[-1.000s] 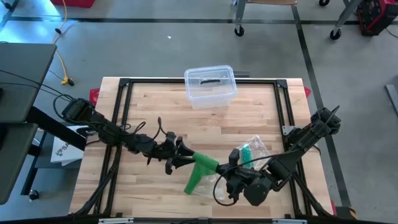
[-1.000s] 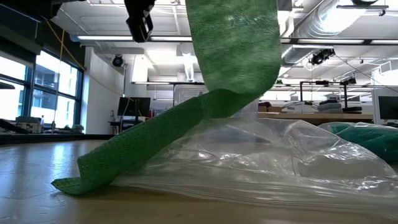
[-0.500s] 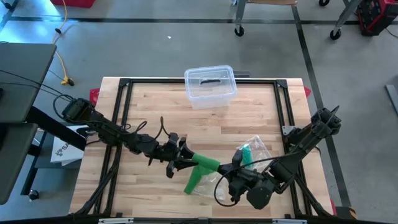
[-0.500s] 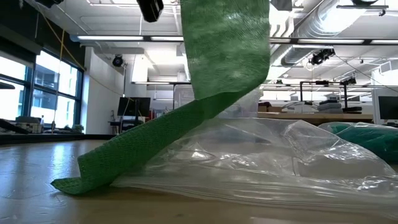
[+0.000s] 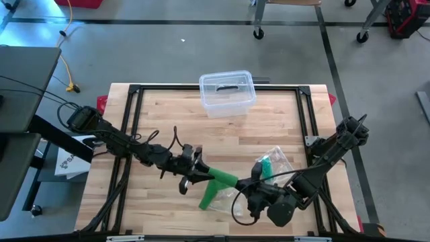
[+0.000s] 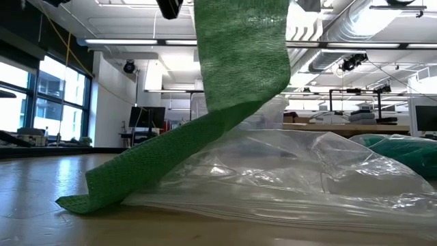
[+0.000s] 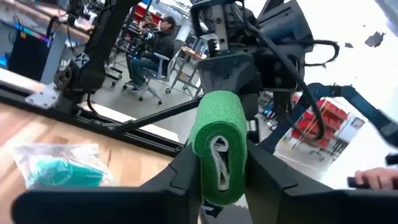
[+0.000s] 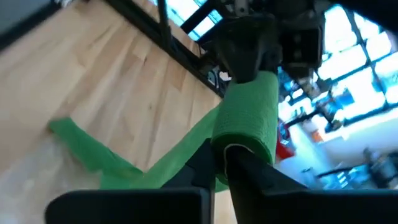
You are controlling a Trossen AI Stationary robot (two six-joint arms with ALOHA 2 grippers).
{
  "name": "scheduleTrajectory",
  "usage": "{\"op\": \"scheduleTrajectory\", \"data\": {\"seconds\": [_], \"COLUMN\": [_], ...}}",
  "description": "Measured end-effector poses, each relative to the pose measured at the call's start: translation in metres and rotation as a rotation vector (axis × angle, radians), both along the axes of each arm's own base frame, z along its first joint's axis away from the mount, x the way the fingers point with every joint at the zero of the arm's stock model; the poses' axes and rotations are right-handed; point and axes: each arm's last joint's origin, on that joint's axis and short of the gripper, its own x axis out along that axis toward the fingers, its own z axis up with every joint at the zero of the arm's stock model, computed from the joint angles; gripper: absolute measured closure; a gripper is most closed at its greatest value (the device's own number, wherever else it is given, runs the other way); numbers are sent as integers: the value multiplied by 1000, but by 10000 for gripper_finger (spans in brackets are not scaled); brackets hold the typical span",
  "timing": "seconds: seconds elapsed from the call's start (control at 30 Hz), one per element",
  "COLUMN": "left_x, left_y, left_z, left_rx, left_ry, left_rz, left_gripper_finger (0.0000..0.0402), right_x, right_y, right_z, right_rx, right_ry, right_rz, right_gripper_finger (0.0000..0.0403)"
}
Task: Roll bandage
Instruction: Roll the green bandage
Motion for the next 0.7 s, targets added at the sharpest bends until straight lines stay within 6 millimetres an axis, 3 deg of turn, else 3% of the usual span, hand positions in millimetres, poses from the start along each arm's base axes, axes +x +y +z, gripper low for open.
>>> {"op": "scheduleTrajectory", "data": {"seconds": [0.23, 0.4, 0.57, 0.7], "left_x": [-1, -4, -11, -17], "left_y": [-1, -7, -23, -37], "left_z": [1, 4, 9, 15], "left_rx": [158, 318, 553, 738], "left_ry": [-50, -113, -204, -289], "left_rz": [16, 33, 53, 62], "left_gripper_finger": [343, 344, 345, 345], "right_x": [0, 2, 8, 12], "right_y": [1, 1, 2, 4], "right_z": [0, 3, 10, 18], "right_rx": [228, 499, 678, 738], "right_ry": [-51, -136, -197, -268], "right_rz": [-60, -148, -148, -120], "right_gripper_finger": [310, 259, 249, 266]}}
